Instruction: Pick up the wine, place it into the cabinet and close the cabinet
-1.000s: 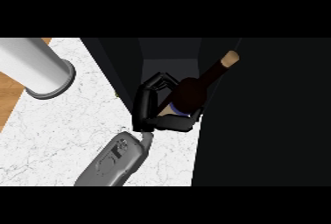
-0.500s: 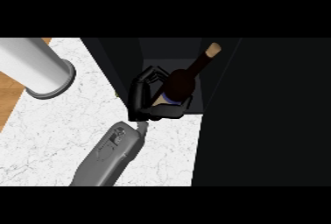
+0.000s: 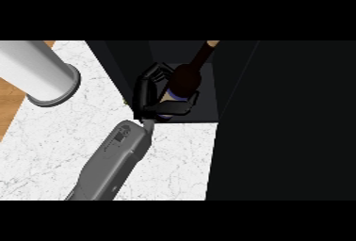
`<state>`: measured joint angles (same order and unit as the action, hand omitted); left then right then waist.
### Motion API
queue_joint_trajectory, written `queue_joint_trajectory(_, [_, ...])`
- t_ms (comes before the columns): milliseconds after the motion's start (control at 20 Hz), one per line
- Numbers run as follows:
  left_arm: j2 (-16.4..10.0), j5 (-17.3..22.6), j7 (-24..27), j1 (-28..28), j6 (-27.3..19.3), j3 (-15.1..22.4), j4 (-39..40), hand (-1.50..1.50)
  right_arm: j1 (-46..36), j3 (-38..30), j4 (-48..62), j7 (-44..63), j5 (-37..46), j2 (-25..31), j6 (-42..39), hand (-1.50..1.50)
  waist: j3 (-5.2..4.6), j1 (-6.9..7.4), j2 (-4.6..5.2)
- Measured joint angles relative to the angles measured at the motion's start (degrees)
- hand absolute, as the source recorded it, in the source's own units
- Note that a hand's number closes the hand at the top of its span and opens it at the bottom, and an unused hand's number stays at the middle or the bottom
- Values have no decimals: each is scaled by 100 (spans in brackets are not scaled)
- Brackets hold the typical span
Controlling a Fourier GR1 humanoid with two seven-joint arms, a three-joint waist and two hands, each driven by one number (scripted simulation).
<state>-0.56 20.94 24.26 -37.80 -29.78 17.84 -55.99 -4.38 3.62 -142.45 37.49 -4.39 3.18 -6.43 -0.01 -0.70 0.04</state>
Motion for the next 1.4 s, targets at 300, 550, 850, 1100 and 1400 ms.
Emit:
queue_joint_trajectory(300, [30, 276, 70, -400, 157, -154, 597, 150, 51, -38, 43, -146, -15, -64, -38, -150, 1, -22, 6])
queue_joint_trajectory(550, [36, 238, 112, -988, 279, -461, 1412, 150, 70, -6, 40, -127, -31, -85, -54, -150, 1, -51, 16])
queue_joint_trajectory(850, [53, 433, 546, -1526, 348, -665, 2280, 150, -5, 17, 83, -132, -53, -103, -90, -150, -1, -102, 25])
queue_joint_trajectory(1100, [23, 372, 1077, -1888, 332, -901, 2926, 150, 5, 17, 81, -138, -74, -112, -118, -150, -2, -127, 35])
queue_joint_trajectory(1400, [26, 339, 1430, -2288, 269, -1175, 3519, 150, -93, -85, 145, -144, -121, -101, -162, -150, -2, -141, 47])
